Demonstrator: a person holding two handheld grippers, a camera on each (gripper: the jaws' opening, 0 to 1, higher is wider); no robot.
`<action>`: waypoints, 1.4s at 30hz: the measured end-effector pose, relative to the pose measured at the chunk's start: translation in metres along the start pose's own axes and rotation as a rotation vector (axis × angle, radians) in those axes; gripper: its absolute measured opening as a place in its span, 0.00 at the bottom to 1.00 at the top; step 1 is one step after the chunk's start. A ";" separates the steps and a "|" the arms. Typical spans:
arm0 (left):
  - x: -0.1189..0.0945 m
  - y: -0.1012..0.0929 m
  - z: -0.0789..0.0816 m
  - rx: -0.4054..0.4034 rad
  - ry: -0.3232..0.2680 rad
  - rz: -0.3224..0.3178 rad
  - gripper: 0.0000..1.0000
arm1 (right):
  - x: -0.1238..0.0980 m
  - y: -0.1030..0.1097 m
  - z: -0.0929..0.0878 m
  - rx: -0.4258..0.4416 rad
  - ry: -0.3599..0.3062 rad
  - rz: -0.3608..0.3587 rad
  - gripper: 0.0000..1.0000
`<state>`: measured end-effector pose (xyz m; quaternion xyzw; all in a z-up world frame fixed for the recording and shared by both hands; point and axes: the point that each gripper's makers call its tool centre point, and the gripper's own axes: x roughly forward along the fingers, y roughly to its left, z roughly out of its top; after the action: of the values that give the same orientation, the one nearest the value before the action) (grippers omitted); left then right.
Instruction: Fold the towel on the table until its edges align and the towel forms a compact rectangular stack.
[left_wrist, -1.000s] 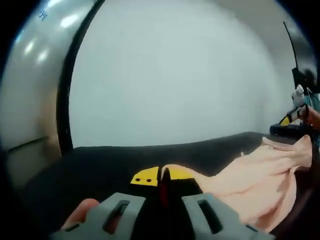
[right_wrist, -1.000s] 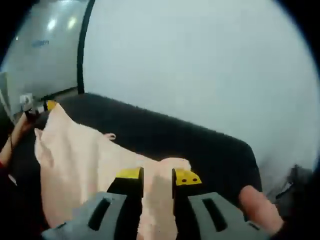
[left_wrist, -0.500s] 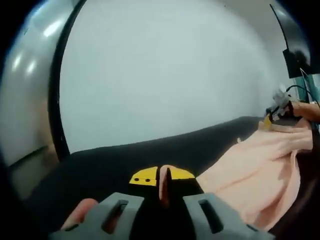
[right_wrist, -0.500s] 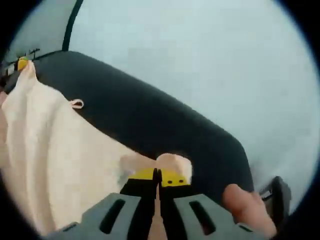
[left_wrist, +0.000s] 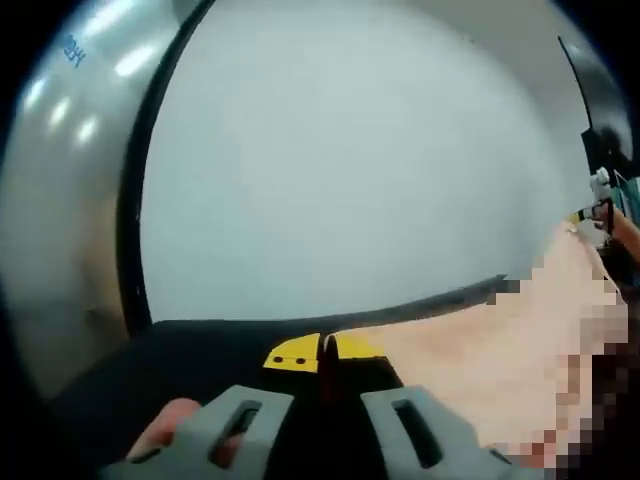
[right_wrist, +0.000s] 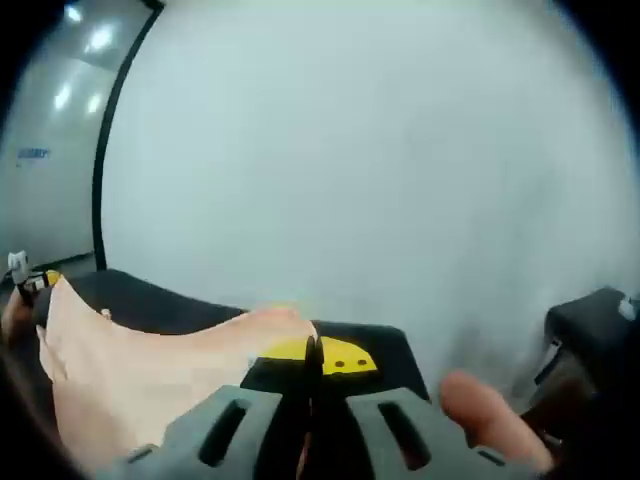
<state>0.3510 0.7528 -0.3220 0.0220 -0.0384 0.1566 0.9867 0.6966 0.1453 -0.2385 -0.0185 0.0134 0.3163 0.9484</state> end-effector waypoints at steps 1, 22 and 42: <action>-0.003 -0.003 0.012 0.020 -0.019 0.000 0.00 | -0.010 -0.001 0.011 0.003 -0.033 -0.004 0.00; -0.125 -0.095 0.269 0.234 -0.353 -0.009 0.00 | -0.226 -0.011 0.181 -0.058 -0.593 -0.144 0.00; 0.061 -0.024 0.002 0.171 0.344 -0.059 0.00 | 0.042 -0.044 -0.097 -0.036 0.214 -0.127 0.00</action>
<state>0.4166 0.7483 -0.3156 0.0800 0.1450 0.1316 0.9774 0.7553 0.1312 -0.3355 -0.0698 0.1079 0.2521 0.9591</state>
